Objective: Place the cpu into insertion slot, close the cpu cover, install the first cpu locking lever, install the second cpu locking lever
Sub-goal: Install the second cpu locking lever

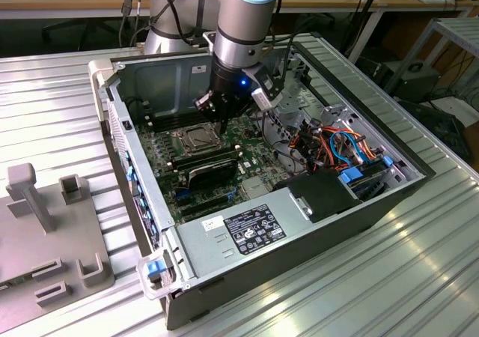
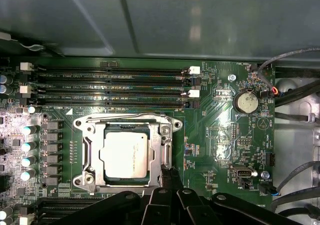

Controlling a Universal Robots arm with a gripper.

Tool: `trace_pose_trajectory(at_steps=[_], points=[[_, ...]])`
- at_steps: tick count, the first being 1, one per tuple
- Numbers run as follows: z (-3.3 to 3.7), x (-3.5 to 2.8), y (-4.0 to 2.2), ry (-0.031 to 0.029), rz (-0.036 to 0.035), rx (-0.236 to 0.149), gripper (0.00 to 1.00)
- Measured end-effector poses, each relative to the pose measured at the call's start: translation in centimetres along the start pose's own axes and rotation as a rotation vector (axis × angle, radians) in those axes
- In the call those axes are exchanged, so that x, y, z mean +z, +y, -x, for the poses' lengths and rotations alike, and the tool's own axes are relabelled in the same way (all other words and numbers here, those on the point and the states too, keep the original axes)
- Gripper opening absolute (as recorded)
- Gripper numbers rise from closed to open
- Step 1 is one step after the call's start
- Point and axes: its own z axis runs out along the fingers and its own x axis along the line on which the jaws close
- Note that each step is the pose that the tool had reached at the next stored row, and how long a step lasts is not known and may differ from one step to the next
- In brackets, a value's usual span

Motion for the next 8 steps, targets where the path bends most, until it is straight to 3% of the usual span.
trace_pose_trajectory(at_steps=[8], points=[[0.01,-0.01,-0.12,0.0,-0.0001,0.0,0.11]])
